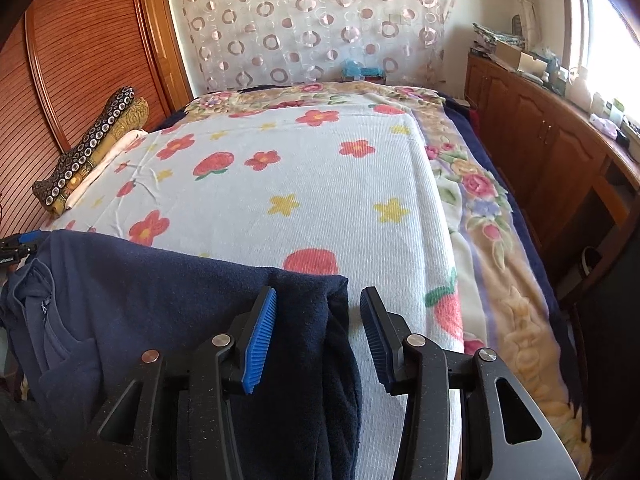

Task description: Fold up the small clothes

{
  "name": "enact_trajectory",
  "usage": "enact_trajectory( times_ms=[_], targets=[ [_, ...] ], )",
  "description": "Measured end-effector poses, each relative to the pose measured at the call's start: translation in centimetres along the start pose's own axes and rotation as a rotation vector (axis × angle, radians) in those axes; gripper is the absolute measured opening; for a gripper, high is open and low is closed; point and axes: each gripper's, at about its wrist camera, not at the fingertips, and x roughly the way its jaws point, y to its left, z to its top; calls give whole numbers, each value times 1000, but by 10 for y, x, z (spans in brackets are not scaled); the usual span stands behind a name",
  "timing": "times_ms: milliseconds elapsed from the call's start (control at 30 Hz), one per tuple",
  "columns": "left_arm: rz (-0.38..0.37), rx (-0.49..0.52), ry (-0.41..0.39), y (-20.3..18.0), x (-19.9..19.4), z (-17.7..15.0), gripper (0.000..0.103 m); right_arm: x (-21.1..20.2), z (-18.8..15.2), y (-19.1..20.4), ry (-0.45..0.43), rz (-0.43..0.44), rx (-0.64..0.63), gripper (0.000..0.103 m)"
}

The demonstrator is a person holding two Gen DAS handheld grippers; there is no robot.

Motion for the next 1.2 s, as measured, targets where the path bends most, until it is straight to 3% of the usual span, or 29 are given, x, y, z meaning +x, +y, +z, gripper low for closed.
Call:
enact_trajectory(
  times_ms=[167, 233, 333, 533, 667, 700, 800, 833, 933, 1200],
  targets=[
    [-21, -8, 2, -1, -1, 1, 77, 3, -1, 5, 7, -6, -18, 50],
    [-43, 7, 4, -2, -2, 2, 65, 5, 0, 7, 16, -3, -41, 54],
    [-64, 31, 21, -4, -2, 5, 57, 8, 5, 7, 40, -54, -57, 67],
    [-77, 98, 94, -4, 4, 23, 54, 12, 11, 5, 79, -28, -84, 67],
    [-79, 140, 132, -8, 5, 30, 53, 12, 13, 5, 85, -1, -104, 54],
    [-83, 142, 135, -9, 5, 30, 50, 11, 12, 6, 83, 10, -108, 47],
    [-121, 142, 142, -12, 1, 28, 33, 9, 9, 11, 84, 43, -127, 26],
    [-127, 146, 137, -13, -1, 26, 22, 8, 8, 13, 87, 51, -136, 19],
    [-134, 113, 81, -15, -18, 16, 10, 1, 3, 15, 75, 54, -150, 12],
    [-231, -4, -291, -25, -151, 8, 9, -99, -12, 25, -214, 46, -81, 11]
  ],
)
